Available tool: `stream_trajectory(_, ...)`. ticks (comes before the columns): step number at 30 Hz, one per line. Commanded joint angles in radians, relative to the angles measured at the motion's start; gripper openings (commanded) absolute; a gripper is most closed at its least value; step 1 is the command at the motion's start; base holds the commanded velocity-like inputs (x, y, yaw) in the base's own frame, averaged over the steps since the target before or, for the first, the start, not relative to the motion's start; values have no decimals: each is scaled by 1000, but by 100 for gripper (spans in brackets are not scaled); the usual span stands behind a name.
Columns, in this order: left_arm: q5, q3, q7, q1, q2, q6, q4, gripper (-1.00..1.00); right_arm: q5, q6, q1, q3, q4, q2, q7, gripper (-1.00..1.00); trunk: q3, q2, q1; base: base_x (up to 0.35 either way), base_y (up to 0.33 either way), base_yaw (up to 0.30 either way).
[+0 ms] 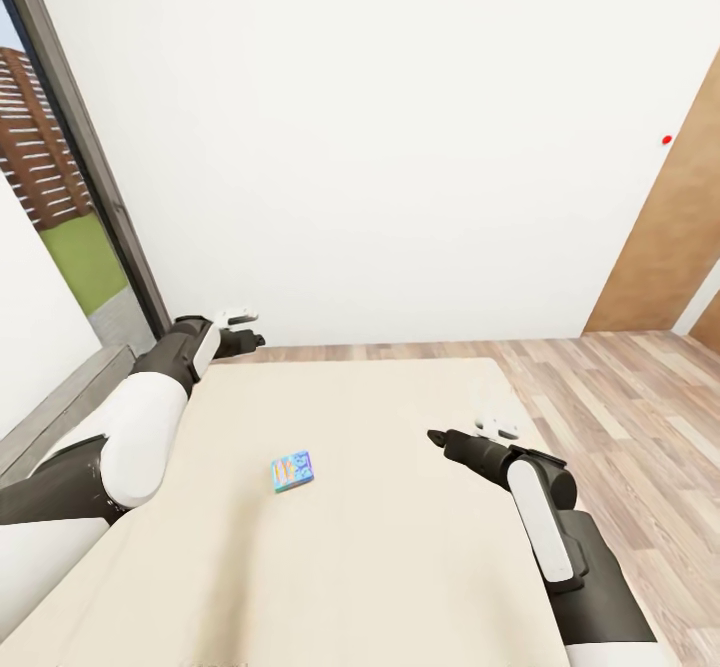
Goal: Put all the toys in the child's room - the three board games (two on the bed and one on the table), the two jigsaw puzzles on the table, and the tennis ball on the table - inside the toy box on the table in the child's room.
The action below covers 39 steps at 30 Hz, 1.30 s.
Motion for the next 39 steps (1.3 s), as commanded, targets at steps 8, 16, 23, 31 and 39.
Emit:
stream_trajectory(8, -11, 9, -3, -1, 2, -77, 94, 100, -9, 4, -1, 0, -5, -1, -8, 100, -15, -2, 1, 0, 0, 0)
stream_trajectory(16, -12, 9, -3, -1, 2, -84, 105, 100, -8, 4, -2, 0, -48, -2, -8, 100, -20, -2, 1, 0, 0, 0)
stream_trajectory(23, -12, 10, -3, -1, 2, -83, 105, 100, -16, 6, -1, 37, -97, -7, -5, 100, -21, -2, 1, 0, 0, 0)
stream_trajectory(31, -11, 9, -3, -1, 2, -85, 105, 100, -20, 6, -1, 72, -116, -13, 152, 100, -21, -2, 1, 0, 0, 0)
stream_trajectory(39, -7, 11, -3, -1, 2, -87, 105, 100, -18, -6, 1, 19, -114, -67, 542, 100, -22, -2, 1, 0, 0, 0)
